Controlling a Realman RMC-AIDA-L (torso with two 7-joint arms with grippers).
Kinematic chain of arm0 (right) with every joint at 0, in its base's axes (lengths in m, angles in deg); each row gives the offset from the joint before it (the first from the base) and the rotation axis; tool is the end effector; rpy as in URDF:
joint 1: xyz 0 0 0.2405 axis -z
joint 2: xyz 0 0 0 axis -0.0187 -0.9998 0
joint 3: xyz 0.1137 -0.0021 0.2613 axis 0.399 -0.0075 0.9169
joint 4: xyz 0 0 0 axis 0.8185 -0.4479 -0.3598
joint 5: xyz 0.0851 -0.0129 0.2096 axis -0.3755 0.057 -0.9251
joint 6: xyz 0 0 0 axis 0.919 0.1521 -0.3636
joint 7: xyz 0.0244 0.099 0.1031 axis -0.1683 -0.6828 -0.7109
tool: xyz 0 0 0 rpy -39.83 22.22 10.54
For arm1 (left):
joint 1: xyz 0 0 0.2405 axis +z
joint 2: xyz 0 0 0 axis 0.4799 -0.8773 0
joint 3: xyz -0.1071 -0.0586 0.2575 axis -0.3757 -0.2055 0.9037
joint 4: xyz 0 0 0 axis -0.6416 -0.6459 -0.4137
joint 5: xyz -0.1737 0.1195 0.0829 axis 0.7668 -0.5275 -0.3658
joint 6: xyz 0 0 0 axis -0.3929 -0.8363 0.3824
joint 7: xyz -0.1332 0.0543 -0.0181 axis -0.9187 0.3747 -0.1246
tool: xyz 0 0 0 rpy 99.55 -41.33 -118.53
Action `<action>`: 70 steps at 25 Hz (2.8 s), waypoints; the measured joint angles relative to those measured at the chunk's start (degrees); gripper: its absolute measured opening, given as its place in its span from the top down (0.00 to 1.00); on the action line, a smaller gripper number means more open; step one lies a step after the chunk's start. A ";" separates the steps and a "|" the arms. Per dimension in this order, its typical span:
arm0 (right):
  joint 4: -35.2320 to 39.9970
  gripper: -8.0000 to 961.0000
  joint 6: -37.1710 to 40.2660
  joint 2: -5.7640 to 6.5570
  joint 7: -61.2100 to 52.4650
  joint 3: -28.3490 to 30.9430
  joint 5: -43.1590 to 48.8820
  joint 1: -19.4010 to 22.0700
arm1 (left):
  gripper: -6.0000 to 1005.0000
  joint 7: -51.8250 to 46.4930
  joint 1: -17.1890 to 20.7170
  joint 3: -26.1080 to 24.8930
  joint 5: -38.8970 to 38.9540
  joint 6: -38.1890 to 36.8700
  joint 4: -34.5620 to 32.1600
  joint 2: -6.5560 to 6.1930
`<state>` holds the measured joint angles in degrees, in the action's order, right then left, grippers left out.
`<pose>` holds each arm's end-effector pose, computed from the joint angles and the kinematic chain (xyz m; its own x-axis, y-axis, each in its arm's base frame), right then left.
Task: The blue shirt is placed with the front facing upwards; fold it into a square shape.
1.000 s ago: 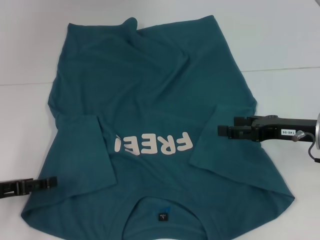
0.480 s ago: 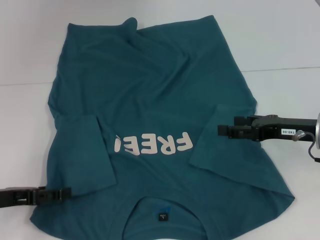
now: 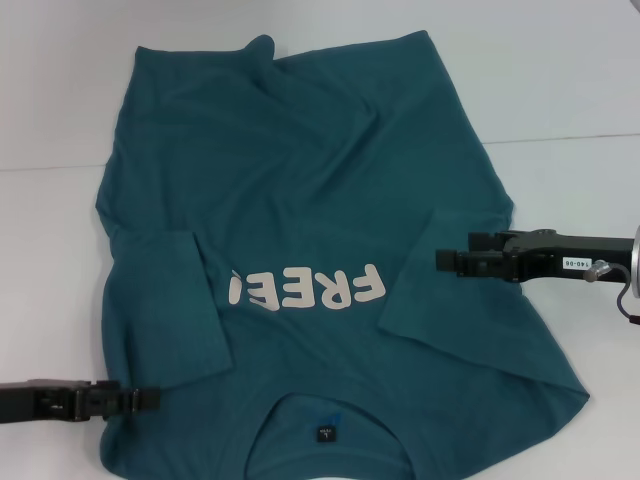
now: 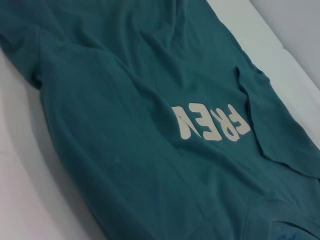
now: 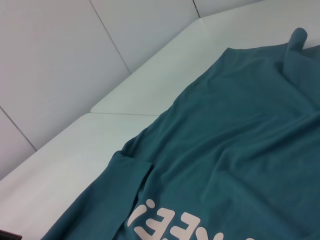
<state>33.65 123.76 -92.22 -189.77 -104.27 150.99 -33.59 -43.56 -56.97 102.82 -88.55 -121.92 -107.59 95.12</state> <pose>0.3129 0.3967 0.0109 0.5987 -0.6037 -0.5265 -0.7687 -0.6177 -0.1659 -0.3487 0.3329 0.0125 0.4374 0.8326 0.3398 0.8958 -0.4364 -0.0840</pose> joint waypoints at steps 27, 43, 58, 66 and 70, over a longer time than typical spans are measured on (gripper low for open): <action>-0.15 0.07 0.33 0.00 0.00 0.00 0.00 0.13 | 0.12 -0.58 0.87 -0.51 -2.79 -1.51 -1.89 -0.39; 0.00 0.08 0.42 0.07 0.00 0.00 0.00 0.08 | 0.12 -0.97 1.23 -0.57 -4.90 -3.43 -3.43 -0.92; 0.09 0.09 0.33 0.09 -0.15 0.00 0.00 0.00 | 0.12 -0.96 0.02 -0.03 -5.29 -4.80 -3.05 -0.94; 0.09 0.09 0.17 0.09 -0.17 0.00 0.00 0.06 | 0.12 -0.36 -1.58 0.05 -5.09 -5.79 -2.33 -0.62; 0.09 0.10 0.06 0.11 -0.18 0.00 0.00 0.08 | 0.12 -0.81 -1.58 0.05 -5.54 -4.57 -2.27 -0.60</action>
<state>33.74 123.82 -92.11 -189.95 -104.27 150.99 -33.51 -44.38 -58.55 102.87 -94.09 -126.49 -109.85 94.52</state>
